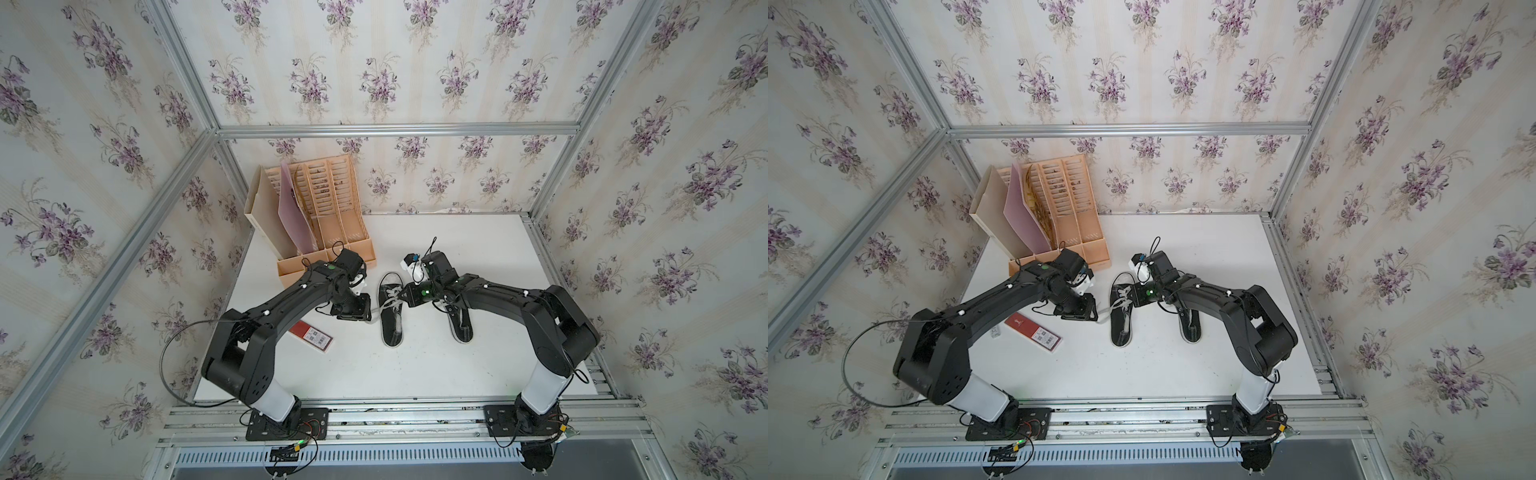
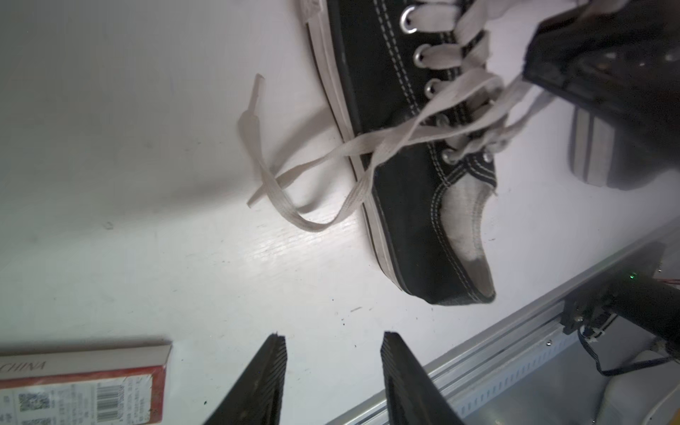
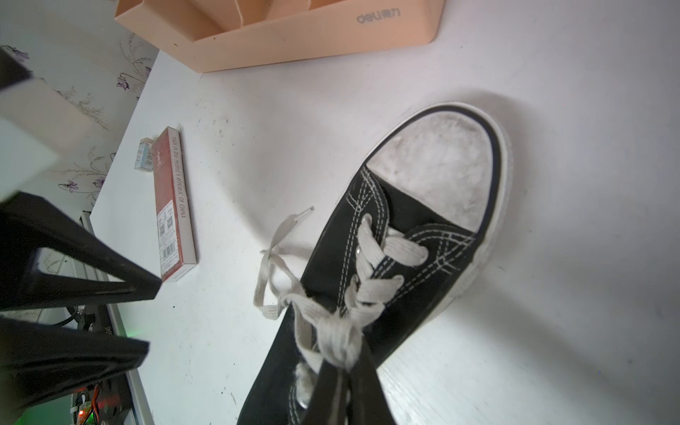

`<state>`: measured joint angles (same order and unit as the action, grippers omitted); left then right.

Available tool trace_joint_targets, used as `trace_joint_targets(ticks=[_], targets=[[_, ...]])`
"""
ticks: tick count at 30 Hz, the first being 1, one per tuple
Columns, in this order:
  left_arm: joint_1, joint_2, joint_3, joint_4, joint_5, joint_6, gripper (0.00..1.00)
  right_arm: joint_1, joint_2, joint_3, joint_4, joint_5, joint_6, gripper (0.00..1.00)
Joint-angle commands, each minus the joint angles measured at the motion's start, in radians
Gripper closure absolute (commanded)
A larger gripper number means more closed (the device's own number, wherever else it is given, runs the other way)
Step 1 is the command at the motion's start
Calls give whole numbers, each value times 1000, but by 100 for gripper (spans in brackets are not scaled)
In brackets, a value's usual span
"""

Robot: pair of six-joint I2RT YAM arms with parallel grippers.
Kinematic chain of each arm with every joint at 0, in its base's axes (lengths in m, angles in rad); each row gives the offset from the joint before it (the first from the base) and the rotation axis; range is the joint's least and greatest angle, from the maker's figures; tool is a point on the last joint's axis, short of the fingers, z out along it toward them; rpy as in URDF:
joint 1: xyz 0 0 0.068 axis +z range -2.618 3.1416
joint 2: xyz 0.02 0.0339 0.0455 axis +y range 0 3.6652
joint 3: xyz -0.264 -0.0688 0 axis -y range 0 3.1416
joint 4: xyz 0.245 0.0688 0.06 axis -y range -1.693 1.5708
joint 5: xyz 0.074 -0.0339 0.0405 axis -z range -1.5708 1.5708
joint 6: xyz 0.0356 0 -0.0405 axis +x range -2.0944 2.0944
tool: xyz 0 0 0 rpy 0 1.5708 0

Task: Tie the shoes
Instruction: Wrap the shoelace around the shoelace.

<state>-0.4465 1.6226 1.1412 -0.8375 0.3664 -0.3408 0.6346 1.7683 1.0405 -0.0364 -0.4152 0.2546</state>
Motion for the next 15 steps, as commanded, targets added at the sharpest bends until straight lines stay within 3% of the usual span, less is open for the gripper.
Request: trace_joint_targets(ticks=[1,7,15], targets=[[2,50,19,40,-30,-14,52,1,-11,0,-10,16,-11,100],[6,132,77,66,-135,-23,53,1,-13,-1,-3,12,-10,100],[14,244,149,79,-154,-7,59,2,-11,-6,-2,15,-13,100]])
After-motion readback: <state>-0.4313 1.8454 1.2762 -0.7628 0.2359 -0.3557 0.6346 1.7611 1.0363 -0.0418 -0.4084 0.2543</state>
